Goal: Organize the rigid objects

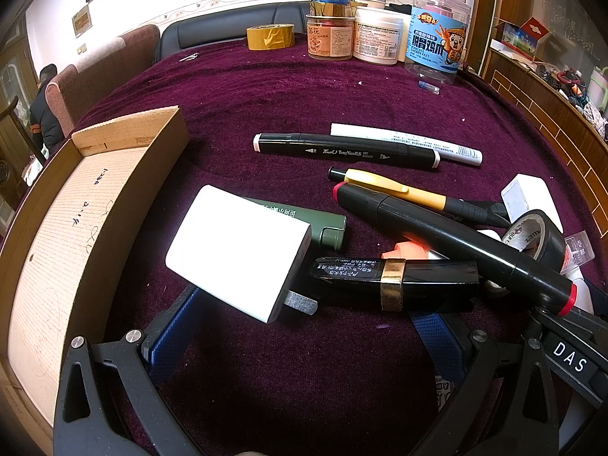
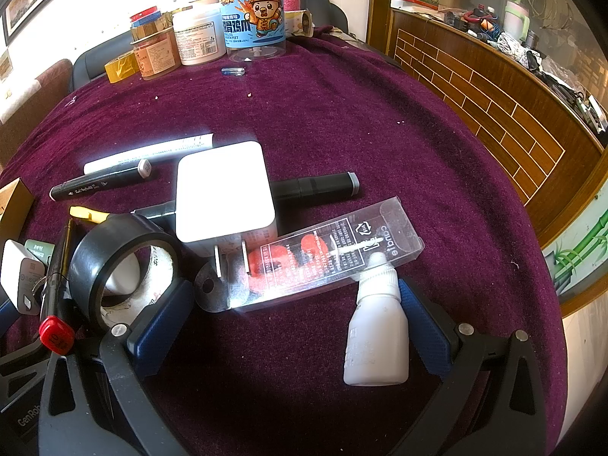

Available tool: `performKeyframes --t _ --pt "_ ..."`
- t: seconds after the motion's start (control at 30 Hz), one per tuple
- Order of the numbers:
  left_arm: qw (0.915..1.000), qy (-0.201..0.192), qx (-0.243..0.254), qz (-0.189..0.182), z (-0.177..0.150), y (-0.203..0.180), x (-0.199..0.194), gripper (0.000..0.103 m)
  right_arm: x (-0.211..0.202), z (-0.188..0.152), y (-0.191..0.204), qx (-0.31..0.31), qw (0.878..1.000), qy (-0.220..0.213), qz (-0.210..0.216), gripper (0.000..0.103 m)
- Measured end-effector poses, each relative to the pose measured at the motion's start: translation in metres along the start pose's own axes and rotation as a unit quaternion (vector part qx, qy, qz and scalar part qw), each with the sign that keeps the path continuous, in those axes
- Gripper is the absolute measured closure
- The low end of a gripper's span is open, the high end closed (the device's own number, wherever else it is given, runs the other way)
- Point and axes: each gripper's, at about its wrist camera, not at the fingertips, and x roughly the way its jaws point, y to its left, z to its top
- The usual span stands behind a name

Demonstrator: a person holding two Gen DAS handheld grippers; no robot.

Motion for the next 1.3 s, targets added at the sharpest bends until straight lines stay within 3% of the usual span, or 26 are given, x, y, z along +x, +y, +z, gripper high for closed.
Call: performKeyframes --t 0.97,1.13,1.3 --pt "1.0 -0.001 0.002 -0.003 0.0 0.001 0.0 0.001 0.001 0.0 0.001 -0.001 1.0 0.0 0.0 0.0" --pt "0.9999 0.001 0.006 -0.009 0.0 0.001 0.0 0.001 0.0 -0.001 -0.004 -0.047 0.998 0.012 0.048 0.0" --pt "0.9975 0.028 0.049 -0.042 -0.002 0.007 -0.004 0.001 -0.011 -0.007 -0.022 -0.007 0.995 0.019 0.097 0.0"
